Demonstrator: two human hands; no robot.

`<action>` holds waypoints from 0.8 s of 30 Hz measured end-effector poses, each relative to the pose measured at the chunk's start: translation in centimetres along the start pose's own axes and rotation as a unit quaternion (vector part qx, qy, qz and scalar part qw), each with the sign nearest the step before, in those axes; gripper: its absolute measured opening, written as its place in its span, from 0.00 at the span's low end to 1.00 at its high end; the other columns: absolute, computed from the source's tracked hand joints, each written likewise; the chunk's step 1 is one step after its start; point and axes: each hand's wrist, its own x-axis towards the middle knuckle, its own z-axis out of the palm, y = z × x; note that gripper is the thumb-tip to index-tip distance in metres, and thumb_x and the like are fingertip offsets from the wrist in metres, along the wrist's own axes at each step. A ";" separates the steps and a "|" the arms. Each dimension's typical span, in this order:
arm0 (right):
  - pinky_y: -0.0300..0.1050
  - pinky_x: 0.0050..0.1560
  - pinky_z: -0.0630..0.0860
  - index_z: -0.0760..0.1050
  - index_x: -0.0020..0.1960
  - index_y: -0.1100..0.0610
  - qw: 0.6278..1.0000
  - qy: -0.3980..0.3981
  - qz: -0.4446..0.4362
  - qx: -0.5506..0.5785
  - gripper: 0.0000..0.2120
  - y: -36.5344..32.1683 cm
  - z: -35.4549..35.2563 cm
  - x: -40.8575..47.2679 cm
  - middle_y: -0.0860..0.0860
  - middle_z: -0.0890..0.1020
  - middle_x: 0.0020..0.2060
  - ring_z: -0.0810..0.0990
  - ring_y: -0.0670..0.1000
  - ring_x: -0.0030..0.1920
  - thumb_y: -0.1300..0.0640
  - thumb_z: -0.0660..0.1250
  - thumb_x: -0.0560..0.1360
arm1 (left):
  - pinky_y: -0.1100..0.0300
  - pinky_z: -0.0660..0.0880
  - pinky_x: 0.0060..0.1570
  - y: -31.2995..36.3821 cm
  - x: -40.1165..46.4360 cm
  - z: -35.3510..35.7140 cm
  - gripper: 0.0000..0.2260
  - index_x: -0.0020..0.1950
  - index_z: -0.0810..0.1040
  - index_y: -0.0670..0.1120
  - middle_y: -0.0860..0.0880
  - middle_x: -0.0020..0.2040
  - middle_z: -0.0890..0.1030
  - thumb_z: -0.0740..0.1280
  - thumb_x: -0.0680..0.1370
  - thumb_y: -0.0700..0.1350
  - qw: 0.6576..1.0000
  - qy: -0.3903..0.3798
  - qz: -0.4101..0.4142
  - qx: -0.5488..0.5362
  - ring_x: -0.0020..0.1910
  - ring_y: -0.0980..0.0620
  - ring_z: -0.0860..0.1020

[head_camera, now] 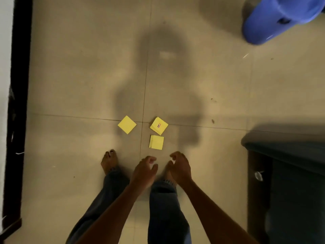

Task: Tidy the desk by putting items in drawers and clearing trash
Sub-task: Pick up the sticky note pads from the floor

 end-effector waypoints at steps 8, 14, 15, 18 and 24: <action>0.43 0.55 0.71 0.72 0.61 0.59 0.996 0.028 -0.054 -0.069 0.14 3.4 7.3 15.1 0.55 0.76 0.59 0.74 0.53 0.59 0.59 0.64 0.76 | 0.55 0.71 0.61 -5.8 13.3 3.5 0.17 0.68 0.69 0.48 0.47 0.66 0.73 0.61 0.79 0.47 0.995 0.024 0.008 0.095 0.63 0.49 0.73; 0.47 0.61 0.70 0.65 0.68 0.58 0.990 0.052 -0.067 -0.112 0.23 4.7 12.3 20.2 0.54 0.68 0.66 0.67 0.54 0.65 0.57 0.66 0.76 | 0.55 0.72 0.60 -8.7 19.1 5.5 0.21 0.70 0.65 0.47 0.47 0.68 0.71 0.64 0.78 0.46 0.995 0.025 0.009 0.100 0.64 0.48 0.72; 0.47 0.60 0.71 0.64 0.69 0.58 0.988 0.068 -0.070 -0.123 0.24 4.8 12.9 20.8 0.55 0.68 0.66 0.67 0.54 0.65 0.57 0.66 0.75 | 0.55 0.72 0.60 -9.1 19.7 5.8 0.22 0.70 0.65 0.47 0.47 0.68 0.71 0.65 0.78 0.46 0.995 0.024 0.015 0.100 0.64 0.48 0.72; 0.48 0.58 0.73 0.63 0.69 0.58 0.981 0.125 -0.066 -0.135 0.28 4.7 14.1 21.9 0.56 0.68 0.65 0.68 0.55 0.64 0.58 0.69 0.73 | 0.55 0.72 0.61 -10.0 20.9 6.2 0.24 0.71 0.63 0.47 0.46 0.68 0.71 0.66 0.77 0.46 0.995 0.014 0.022 0.095 0.65 0.48 0.71; 0.45 0.52 0.73 0.68 0.61 0.60 0.990 0.137 0.011 -0.014 0.17 4.5 15.1 22.0 0.57 0.75 0.57 0.75 0.55 0.55 0.65 0.66 0.74 | 0.55 0.70 0.62 -10.9 21.9 5.7 0.27 0.72 0.61 0.46 0.46 0.68 0.70 0.67 0.76 0.45 0.997 0.007 0.014 0.076 0.66 0.47 0.70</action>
